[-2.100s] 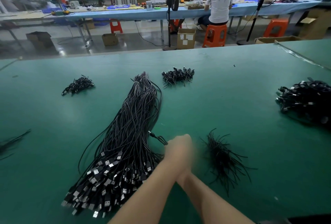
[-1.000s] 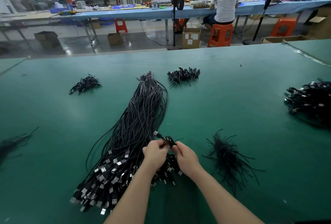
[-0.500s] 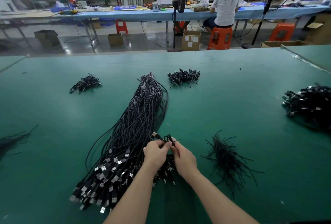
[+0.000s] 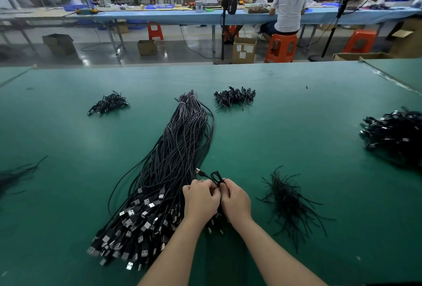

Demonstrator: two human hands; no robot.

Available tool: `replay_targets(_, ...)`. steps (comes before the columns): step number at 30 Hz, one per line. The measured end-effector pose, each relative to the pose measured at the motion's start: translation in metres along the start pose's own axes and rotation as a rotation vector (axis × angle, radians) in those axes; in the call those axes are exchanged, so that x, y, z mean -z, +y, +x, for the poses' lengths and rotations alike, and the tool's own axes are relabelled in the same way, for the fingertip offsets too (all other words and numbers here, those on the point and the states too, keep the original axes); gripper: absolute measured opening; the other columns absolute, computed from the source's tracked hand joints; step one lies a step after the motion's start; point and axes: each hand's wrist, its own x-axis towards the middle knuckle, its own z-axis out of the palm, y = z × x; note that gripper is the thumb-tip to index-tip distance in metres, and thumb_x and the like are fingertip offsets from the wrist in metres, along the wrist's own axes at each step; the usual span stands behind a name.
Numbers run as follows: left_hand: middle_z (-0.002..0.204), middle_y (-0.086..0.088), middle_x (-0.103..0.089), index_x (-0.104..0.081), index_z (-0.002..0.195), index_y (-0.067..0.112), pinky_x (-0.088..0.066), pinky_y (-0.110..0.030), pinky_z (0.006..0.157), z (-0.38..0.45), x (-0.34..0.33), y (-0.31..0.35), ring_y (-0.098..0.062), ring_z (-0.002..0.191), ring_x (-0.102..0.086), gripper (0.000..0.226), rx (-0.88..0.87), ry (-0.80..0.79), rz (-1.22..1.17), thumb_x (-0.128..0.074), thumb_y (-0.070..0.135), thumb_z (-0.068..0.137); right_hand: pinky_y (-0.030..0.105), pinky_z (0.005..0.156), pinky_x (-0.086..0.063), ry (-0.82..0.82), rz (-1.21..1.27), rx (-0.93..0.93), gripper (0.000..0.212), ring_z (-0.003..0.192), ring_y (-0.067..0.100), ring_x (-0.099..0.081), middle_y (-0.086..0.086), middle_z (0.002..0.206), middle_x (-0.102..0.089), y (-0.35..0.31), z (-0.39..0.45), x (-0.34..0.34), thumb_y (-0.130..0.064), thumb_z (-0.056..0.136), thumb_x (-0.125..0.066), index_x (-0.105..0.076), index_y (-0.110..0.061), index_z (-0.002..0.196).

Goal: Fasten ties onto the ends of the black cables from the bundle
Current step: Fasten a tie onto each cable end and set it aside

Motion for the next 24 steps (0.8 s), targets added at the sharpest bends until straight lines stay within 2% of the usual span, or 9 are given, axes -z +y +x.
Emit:
replay_targets(3, 0.090, 0.016, -0.062, -0.065, 0.090, 0.029, -0.030, -0.030, 0.088, -0.009, -0.001, 0.001, -0.007, 0.095, -0.050, 0.012, -0.051, 0.104, 0.057, -0.056, 0.036, 0.092, 0.027, 0.053, -0.031, -0.006, -0.029, 0.002, 0.033, 0.054, 0.009, -0.043, -0.005, 0.062, -0.053, 0.000, 0.000, -0.001, -0.027, 0.104, -0.047, -0.044, -0.024, 0.071)
replay_targets(8, 0.098, 0.012, -0.064, -0.068, 0.098, 0.024, -0.037, -0.032, 0.090, -0.017, -0.003, 0.000, -0.013, 0.099, -0.054, 0.008, -0.177, 0.158, 0.119, -0.063, 0.026, 0.093, 0.029, 0.055, -0.034, -0.066, -0.049, 0.004, 0.031, 0.059, 0.011, -0.048, -0.004, 0.066, -0.056, 0.000, 0.004, 0.003, -0.026, 0.104, -0.045, -0.046, -0.026, 0.074)
replay_targets(13, 0.086, 0.005, -0.068, -0.074, 0.088, 0.015, -0.049, -0.037, 0.076, -0.024, -0.005, 0.002, -0.020, 0.085, -0.060, 0.007, -0.260, 0.302, 0.091, -0.078, 0.012, 0.084, 0.031, 0.060, -0.036, -0.217, -0.013, -0.014, 0.032, 0.063, 0.012, -0.047, -0.006, 0.070, -0.055, -0.002, 0.013, 0.015, -0.025, 0.106, -0.043, -0.049, -0.024, 0.075)
replay_targets(17, 0.085, 0.003, -0.062, -0.070, 0.085, 0.013, -0.052, -0.039, 0.079, -0.026, -0.007, 0.001, -0.020, 0.086, -0.056, 0.011, -0.298, 0.377, 0.049, -0.080, 0.009, 0.083, 0.031, 0.060, -0.032, -0.371, -0.002, 0.001, 0.035, 0.062, 0.012, -0.041, -0.005, 0.067, -0.048, -0.007, 0.021, 0.031, -0.020, 0.106, -0.044, -0.047, -0.020, 0.072)
replay_targets(20, 0.100, 0.002, -0.057, -0.064, 0.093, 0.014, -0.046, -0.035, 0.092, -0.027, -0.008, 0.000, -0.018, 0.097, -0.049, 0.023, -0.236, 0.421, 0.000, -0.081, 0.008, 0.079, 0.027, 0.056, -0.033, -0.484, -0.036, -0.010, 0.032, 0.060, 0.011, -0.042, -0.005, 0.069, -0.052, -0.011, 0.024, 0.039, -0.025, 0.107, -0.044, -0.054, -0.025, 0.076)
replay_targets(22, 0.120, -0.003, -0.062, -0.071, 0.112, 0.014, -0.040, -0.036, 0.091, -0.028, -0.010, 0.000, -0.020, 0.108, -0.047, 0.037, -0.249, 0.431, 0.093, -0.081, 0.011, 0.076, 0.028, 0.058, -0.036, -0.539, -0.071, -0.005, 0.029, 0.064, 0.013, -0.047, -0.002, 0.075, -0.057, -0.014, 0.026, 0.043, -0.026, 0.107, -0.044, -0.058, -0.023, 0.082)
replay_targets(24, 0.127, 0.000, -0.067, -0.074, 0.117, 0.015, -0.035, -0.035, 0.090, -0.027, -0.010, 0.000, -0.020, 0.110, -0.047, 0.041, -0.290, 0.433, 0.138, -0.082, 0.011, 0.077, 0.029, 0.062, -0.038, -0.579, -0.129, 0.025, 0.026, 0.070, 0.015, -0.050, 0.001, 0.081, -0.060, -0.016, 0.029, 0.045, -0.025, 0.107, -0.043, -0.060, -0.017, 0.088)
